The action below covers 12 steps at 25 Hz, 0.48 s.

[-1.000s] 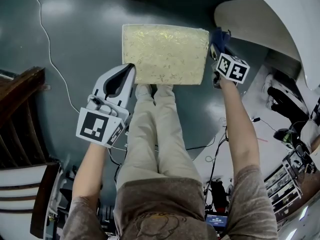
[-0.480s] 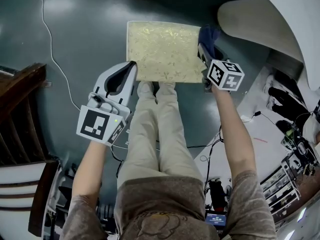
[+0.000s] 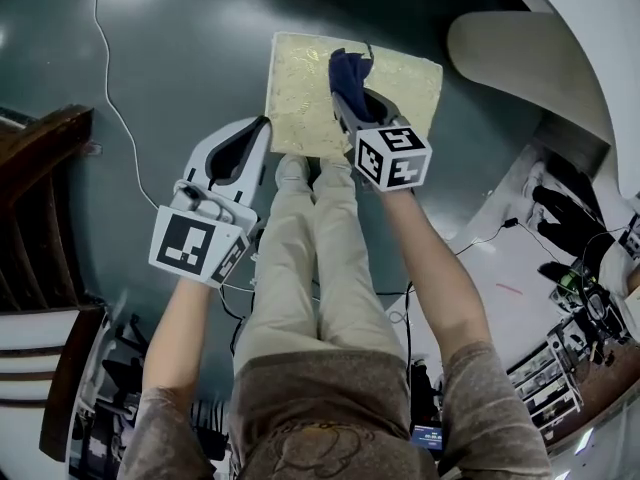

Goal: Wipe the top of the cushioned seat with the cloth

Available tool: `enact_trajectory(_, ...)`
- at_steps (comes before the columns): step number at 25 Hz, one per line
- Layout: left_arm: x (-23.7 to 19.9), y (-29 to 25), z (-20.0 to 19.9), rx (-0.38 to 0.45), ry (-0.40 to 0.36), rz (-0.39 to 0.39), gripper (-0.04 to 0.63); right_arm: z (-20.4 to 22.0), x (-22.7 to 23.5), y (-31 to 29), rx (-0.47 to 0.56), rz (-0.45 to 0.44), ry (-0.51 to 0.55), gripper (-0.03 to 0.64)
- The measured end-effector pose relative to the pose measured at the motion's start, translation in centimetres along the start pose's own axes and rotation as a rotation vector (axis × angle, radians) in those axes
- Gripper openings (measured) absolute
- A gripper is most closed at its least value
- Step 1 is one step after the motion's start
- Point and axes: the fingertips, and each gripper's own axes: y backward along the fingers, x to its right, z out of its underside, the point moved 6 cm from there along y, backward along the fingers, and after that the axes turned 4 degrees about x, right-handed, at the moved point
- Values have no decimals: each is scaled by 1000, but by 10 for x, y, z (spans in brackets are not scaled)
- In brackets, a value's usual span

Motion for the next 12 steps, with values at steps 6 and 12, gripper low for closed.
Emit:
enact_trajectory(6,-11,10,3,2,16,-26,9,11,-53,-32,-51,-70,60,119)
enact_trajectory(12,-20,14,7,-3,22,-47,9,29,-79,-55,-106,-108,77,118)
